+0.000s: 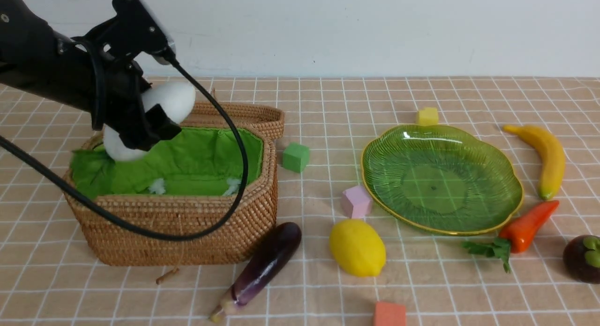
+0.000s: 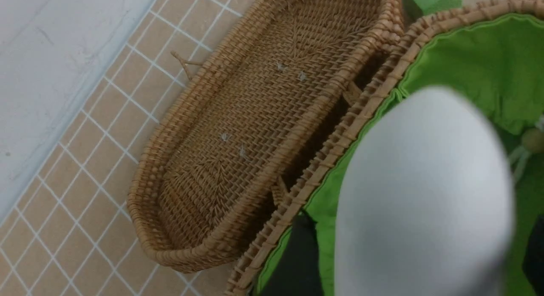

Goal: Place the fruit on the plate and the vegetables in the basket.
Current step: Take a daikon with your left arm and place it on the basket on the left, then use the left arm to grab an eggplant and put it into the left basket, then use the right arm to grab a lemon and put it into the right plate

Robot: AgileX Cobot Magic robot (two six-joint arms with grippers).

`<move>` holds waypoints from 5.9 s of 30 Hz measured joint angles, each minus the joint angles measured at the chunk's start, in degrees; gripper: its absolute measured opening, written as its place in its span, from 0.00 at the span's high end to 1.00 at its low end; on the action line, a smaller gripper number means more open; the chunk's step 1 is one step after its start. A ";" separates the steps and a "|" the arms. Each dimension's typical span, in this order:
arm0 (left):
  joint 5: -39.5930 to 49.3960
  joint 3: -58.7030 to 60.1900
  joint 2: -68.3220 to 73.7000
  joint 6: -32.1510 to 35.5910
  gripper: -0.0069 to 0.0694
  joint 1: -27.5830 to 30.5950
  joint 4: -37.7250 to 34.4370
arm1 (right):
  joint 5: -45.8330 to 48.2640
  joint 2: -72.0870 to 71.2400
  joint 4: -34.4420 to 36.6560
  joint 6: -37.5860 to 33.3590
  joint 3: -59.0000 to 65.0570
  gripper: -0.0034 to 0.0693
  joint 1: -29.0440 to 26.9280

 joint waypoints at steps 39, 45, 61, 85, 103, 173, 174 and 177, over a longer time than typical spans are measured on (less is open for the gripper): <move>-11.87 27.57 -1.21 -73.03 0.34 -29.30 24.81 | 9.83 0.05 -0.79 0.00 0.00 0.73 0.00; -16.45 27.57 5.70 -73.03 0.36 -29.30 25.26 | 9.83 0.05 -0.79 0.00 0.00 0.73 0.00; -11.08 27.59 2.36 -71.26 0.54 -30.94 26.55 | 10.95 0.05 -0.93 0.00 0.00 0.73 0.00; 13.33 -0.91 -1.44 -12.54 0.38 -10.96 31.23 | 5.36 0.05 -0.93 -0.06 0.00 0.72 0.00; 17.91 2.42 -27.95 -56.87 0.91 -10.96 16.93 | 11.10 27.39 -3.12 2.13 -9.19 0.71 0.00; -6.85 42.14 -67.18 -44.86 0.93 -10.96 -8.17 | -4.36 92.37 -33.14 27.49 -44.04 0.02 1.48; -6.85 42.14 -67.18 -44.86 0.93 -10.96 -8.17 | -4.36 92.26 -33.14 27.49 -44.04 0.02 1.48; -6.85 42.14 -67.18 -44.81 0.93 -10.96 -8.17 | -1.87 89.90 -34.50 28.34 -44.04 0.05 1.48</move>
